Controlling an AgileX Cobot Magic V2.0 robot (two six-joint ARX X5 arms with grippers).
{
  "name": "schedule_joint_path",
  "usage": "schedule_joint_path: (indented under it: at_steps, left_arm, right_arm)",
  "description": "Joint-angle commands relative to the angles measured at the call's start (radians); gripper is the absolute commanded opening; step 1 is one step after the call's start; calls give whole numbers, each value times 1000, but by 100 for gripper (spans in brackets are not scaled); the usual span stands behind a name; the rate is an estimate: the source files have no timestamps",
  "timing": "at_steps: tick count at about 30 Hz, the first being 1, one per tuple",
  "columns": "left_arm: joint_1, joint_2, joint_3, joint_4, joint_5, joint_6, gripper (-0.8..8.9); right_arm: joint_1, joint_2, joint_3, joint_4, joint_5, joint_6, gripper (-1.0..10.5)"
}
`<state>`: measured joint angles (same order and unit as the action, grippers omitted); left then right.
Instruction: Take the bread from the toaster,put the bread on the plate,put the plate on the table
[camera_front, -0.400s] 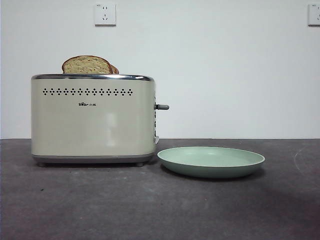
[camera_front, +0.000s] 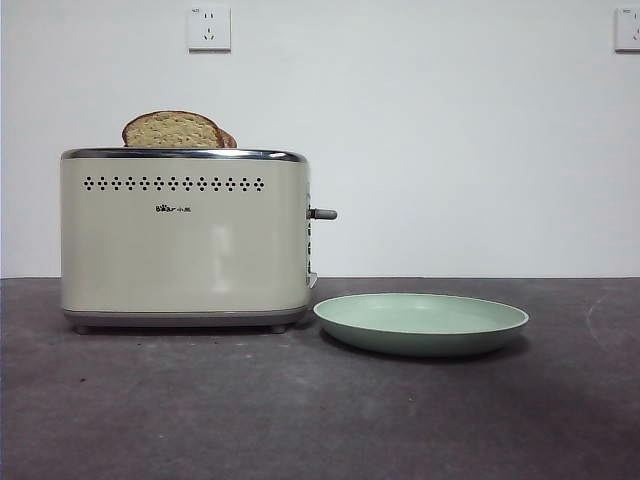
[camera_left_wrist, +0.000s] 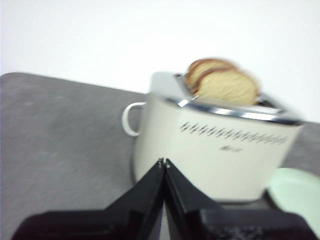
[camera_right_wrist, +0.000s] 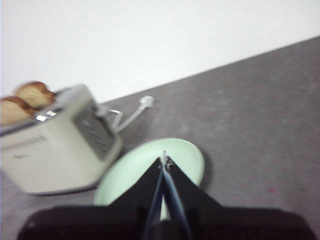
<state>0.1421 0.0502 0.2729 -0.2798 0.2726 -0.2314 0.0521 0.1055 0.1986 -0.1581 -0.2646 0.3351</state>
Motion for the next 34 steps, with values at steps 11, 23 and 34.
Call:
schedule_joint_path:
  at_steps: [11,23,34]
  left_arm:
    - [3,273,437,-337,296,123,-7]
    - [-13,409,658,-591,369,318,-8]
    - [-16,428,659,-589,364,315,566]
  right_arm:
    - [3,447,552,-475,-264,-180,-12]
    - [10,629,839,-819,-285,-352,-12]
    - [10,629,839,-850,-285,-351,597]
